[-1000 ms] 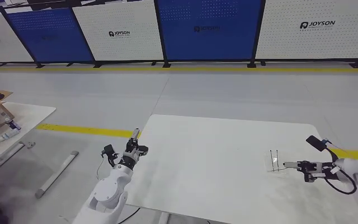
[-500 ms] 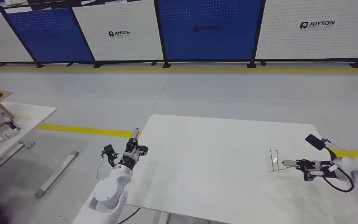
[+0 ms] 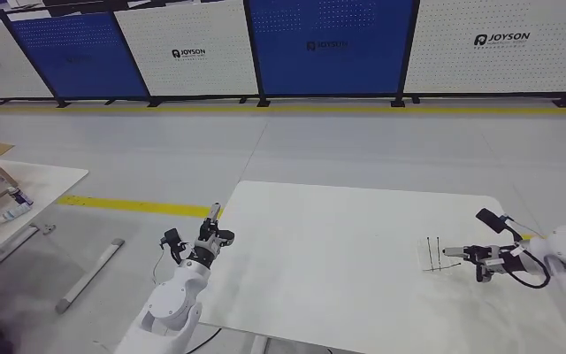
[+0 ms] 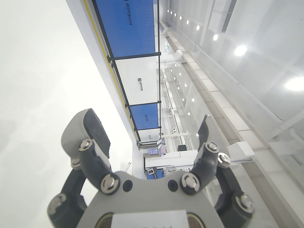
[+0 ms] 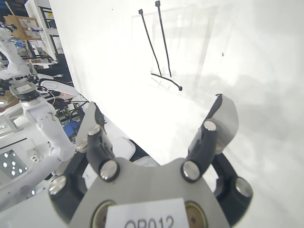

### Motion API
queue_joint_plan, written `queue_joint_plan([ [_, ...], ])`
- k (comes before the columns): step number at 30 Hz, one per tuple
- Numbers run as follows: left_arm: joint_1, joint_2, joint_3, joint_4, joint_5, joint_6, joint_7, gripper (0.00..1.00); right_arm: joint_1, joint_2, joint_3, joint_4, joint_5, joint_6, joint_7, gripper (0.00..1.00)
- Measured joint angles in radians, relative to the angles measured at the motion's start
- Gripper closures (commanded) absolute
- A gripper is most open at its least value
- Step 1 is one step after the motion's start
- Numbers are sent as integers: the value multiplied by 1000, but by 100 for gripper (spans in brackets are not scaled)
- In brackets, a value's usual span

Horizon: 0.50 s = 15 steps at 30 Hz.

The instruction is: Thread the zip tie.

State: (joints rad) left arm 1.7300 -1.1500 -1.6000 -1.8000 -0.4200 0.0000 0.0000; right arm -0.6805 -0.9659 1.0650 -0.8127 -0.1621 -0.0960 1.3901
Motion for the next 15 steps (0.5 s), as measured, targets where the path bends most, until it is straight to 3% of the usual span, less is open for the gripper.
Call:
queue_joint_plan([
  [10,0,0,0,0,0,0,0,0,-1,0,1,-3,-1,1,-1,0],
  [15,0,0,0,0,0,0,0,0,-16,-4,-8,-44,-11,41,-82,0],
])
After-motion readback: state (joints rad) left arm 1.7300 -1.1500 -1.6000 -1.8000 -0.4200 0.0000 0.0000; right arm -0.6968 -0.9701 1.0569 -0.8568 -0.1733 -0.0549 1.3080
